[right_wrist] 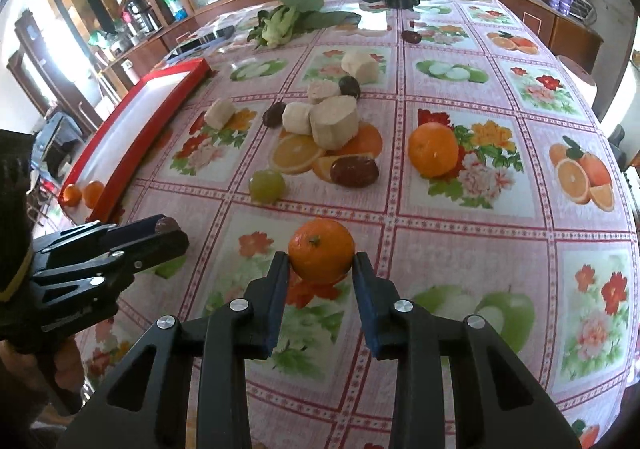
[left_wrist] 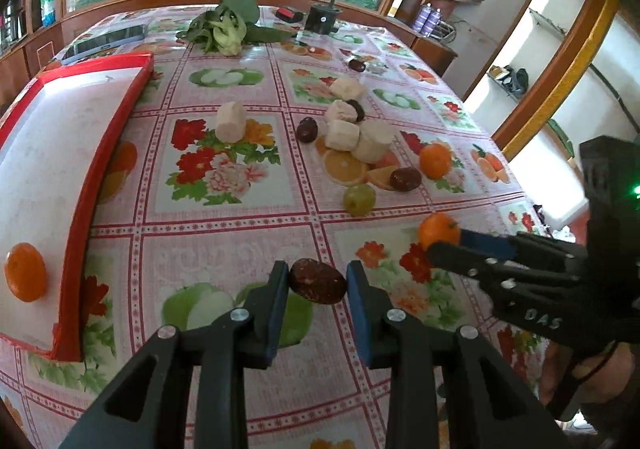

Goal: Organize fruits
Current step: 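Grasp an orange with the right gripper while the left gripper holds the date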

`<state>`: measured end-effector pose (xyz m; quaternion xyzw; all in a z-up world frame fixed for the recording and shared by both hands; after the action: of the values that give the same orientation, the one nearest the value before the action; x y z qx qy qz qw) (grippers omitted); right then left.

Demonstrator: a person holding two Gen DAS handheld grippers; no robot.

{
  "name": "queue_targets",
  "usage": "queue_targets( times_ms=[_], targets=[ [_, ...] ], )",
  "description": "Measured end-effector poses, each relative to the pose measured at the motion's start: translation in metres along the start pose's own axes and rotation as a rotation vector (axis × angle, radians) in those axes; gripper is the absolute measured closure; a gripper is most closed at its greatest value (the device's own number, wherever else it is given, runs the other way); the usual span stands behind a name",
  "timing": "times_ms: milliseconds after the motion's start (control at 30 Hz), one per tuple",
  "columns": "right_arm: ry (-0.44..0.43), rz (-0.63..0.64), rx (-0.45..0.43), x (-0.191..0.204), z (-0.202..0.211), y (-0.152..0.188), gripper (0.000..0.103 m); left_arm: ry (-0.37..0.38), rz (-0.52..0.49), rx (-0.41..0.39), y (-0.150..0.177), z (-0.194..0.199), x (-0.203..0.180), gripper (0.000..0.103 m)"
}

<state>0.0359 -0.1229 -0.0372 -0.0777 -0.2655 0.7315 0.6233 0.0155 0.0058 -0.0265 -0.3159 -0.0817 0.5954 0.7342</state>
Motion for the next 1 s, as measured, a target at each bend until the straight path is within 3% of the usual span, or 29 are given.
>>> queue_targets(
  times_ms=[400,1000],
  targets=[
    [-0.030,0.087,0.014,0.054,-0.006,-0.005,0.071,-0.010,0.021,-0.044,0.003,0.029,0.018,0.071],
    [-0.161,0.265,0.024,0.176,-0.025,-0.025,0.071,-0.187,0.140,-0.135,0.007,0.093,0.119,0.071]
  ],
)
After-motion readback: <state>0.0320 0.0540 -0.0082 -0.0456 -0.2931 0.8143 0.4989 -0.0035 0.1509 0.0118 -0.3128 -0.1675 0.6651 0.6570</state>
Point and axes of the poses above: each gripper's, at about its wrist camera, not at the fingertips, and z roughly against the way its jaws point, x to its left, y to its underside, the point moved 7 cm from there along -z, roughly the way its jaws point, and after that the axes turned 4 degrees about -z, right-handed, at the moved point
